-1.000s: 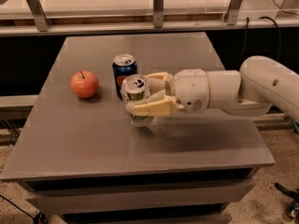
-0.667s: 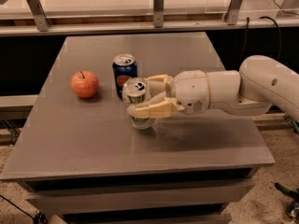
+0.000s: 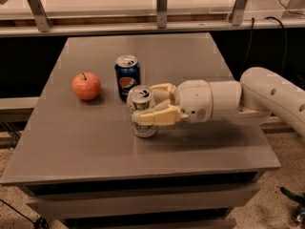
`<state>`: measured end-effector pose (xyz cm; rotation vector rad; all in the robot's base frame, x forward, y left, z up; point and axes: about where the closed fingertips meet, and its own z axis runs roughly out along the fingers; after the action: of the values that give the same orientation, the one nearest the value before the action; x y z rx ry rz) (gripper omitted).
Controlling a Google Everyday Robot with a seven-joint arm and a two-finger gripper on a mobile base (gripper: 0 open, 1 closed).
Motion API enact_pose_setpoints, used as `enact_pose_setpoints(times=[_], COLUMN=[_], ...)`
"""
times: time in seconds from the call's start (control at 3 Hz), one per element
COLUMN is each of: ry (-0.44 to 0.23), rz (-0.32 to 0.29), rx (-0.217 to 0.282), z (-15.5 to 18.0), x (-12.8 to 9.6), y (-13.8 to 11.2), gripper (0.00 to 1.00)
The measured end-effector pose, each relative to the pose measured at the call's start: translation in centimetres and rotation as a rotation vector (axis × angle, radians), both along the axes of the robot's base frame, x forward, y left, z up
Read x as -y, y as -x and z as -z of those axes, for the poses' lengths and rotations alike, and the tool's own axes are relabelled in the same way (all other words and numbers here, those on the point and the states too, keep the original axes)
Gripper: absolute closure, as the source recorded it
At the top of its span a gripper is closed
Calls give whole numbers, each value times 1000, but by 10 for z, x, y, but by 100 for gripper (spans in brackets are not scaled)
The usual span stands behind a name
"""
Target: Place 7up can upright
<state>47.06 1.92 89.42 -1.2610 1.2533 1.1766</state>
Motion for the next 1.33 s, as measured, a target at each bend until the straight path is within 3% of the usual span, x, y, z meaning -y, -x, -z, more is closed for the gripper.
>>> enact_pose_setpoints(times=[1.0,1.33], ry=[-4,-4], rz=[-11,-14], rx=[-8,-7], z=[4,4], x=[-3,-5], y=[0,1], gripper=[13,0])
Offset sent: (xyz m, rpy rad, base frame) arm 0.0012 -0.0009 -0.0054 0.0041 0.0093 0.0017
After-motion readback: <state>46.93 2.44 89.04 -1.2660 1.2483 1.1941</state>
